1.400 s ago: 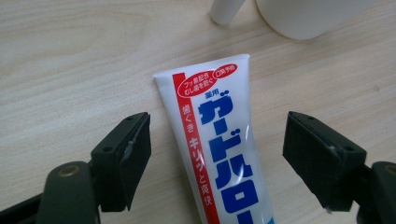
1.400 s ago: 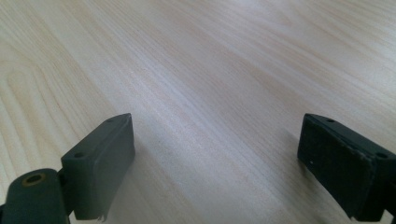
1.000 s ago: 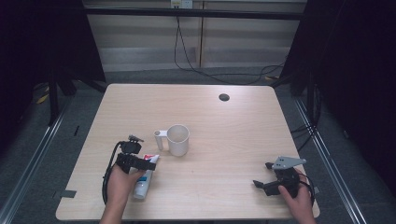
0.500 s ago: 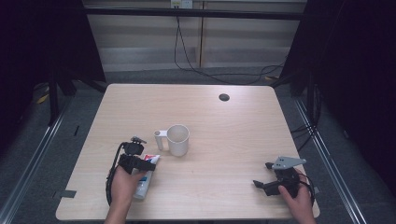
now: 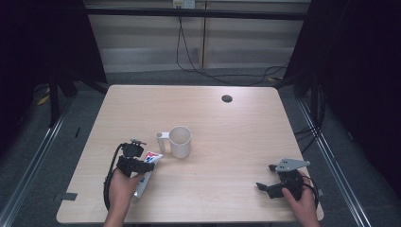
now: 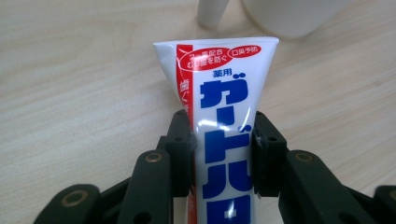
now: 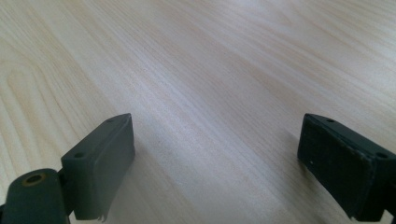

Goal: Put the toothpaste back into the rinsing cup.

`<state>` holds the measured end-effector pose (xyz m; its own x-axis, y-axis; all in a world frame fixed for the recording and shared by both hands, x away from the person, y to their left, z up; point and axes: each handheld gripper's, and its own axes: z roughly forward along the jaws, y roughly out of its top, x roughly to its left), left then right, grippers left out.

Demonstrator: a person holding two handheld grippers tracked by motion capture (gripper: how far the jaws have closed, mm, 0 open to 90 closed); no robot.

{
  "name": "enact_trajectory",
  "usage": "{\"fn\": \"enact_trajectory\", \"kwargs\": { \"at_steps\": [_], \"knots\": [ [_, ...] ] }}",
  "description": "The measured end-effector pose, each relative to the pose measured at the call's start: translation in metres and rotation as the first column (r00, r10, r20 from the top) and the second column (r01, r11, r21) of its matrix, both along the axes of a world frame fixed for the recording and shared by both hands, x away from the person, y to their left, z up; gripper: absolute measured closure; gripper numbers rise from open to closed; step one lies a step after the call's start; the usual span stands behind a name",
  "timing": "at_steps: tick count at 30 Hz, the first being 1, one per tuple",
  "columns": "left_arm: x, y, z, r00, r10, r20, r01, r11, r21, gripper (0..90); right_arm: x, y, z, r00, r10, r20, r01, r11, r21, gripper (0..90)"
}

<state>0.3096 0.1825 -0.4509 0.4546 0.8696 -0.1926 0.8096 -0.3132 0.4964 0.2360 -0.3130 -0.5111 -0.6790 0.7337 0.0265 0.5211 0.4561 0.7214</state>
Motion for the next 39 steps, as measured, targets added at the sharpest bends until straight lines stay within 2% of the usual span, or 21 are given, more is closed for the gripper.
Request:
{"fn": "enact_trajectory", "kwargs": {
  "at_steps": [1,2,3,4,5,6,7,10,11,12,13,15,20,22,25,28,30,31,32,39],
  "knots": [
    [0.000,0.000,0.000,1.0000,0.000,0.000,0.000,1.0000,0.000,65.9,0.000,0.000,0.000,1.0000,0.000,0.000,0.000,1.000,0.000,10.6],
    [-0.002,0.002,0.006,0.9993,0.014,0.035,-0.013,0.9997,-0.019,65.9,0.000,0.000,0.000,1.0000,0.000,0.000,0.000,1.000,0.000,10.6],
    [-0.002,0.002,0.006,0.9993,0.014,0.035,-0.013,0.9997,-0.019,65.9,0.000,0.000,0.000,1.0000,0.000,0.000,0.000,1.000,0.000,10.6],
    [-0.004,0.006,0.012,0.9970,0.019,0.075,-0.016,0.9988,-0.047,65.9,0.000,0.000,0.000,1.0000,0.000,0.000,0.000,1.000,0.000,10.6],
    [-0.005,0.008,0.015,0.9956,0.016,0.093,-0.011,0.9985,-0.053,65.8,0.000,0.000,0.000,1.0000,0.000,0.000,0.000,1.000,0.000,10.6],
    [-0.005,0.008,0.015,0.9956,0.016,0.093,-0.011,0.9985,-0.053,65.7,0.000,0.000,0.000,1.0000,0.000,0.000,0.000,1.000,0.000,10.6],
    [-0.006,0.010,0.021,0.9908,0.028,0.133,-0.018,0.9970,-0.076,65.7,0.000,0.000,0.000,1.0000,0.000,0.000,0.000,1.000,0.000,10.6],
    [-0.008,0.013,0.028,0.9841,0.047,0.171,-0.025,0.9912,-0.130,65.5,0.000,0.000,0.000,1.0000,0.000,0.000,0.000,1.000,0.000,10.6],
    [-0.008,0.013,0.028,0.9841,0.047,0.171,-0.025,0.9912,-0.130,65.4,0.000,0.000,0.000,1.0000,0.000,0.000,0.000,1.000,0.000,10.6],
    [-0.009,0.014,0.032,0.9789,0.048,0.199,-0.019,0.9887,-0.149,65.4,0.000,0.000,0.000,1.0000,0.000,0.000,0.000,1.000,0.000,10.6],
    [-0.009,0.014,0.032,0.9789,0.048,0.199,-0.019,0.9887,-0.149,65.3,0.000,0.000,0.000,1.0000,0.000,0.000,0.000,1.000,0.000,10.6],
    [-0.010,0.014,0.038,0.9735,0.060,0.221,-0.021,0.9842,-0.176,65.2,0.000,0.000,0.000,1.0000,0.000,0.000,0.000,1.000,0.000,10.6],
    [-0.011,0.015,0.044,0.9658,0.057,0.253,-0.010,0.9830,-0.183,65.1,0.000,0.000,0.000,1.0000,0.000,0.000,0.000,1.000,0.000,10.6],
    [-0.012,0.013,0.047,0.9586,0.056,0.279,-0.002,0.9820,-0.189,65.0,0.000,0.000,0.000,1.0000,0.000,0.000,0.000,1.000,0.000,10.6],
    [-0.011,0.011,0.053,0.9527,0.030,0.303,0.027,0.9826,-0.184,64.9,0.000,0.000,0.000,1.0000,0.000,0.000,0.000,1.000,0.000,10.6],
    [-0.012,0.009,0.058,0.9423,0.033,0.333,0.035,0.9802,-0.195,64.8,0.000,0.000,0.000,1.0000,0.000,0.000,0.000,1.000,0.000,10.6],
    [-0.011,0.009,0.060,0.9400,0.037,0.339,0.035,0.9782,-0.205,64.8,0.000,0.000,0.000,1.0000,0.000,0.000,0.000,1.000,0.000,10.6],
    [-0.011,0.007,0.064,0.9365,0.038,0.349,0.040,0.9763,-0.213,64.8,0.000,0.000,0.000,1.0000,0.000,0.000,0.000,1.000,0.000,10.6],
    [-0.011,0.007,0.064,0.9365,0.038,0.349,0.040,0.9763,-0.213,64.7,0.000,0.000,0.000,1.0000,0.000,0.000,0.000,1.000,0.000,10.6],
    [-0.007,0.000,0.075,0.9220,0.034,0.386,0.057,0.9734,-0.222,64.7,0.000,0.000,0.000,1.0000,0.000,0.000,0.000,1.000,0.000,10.6]
  ]
}}
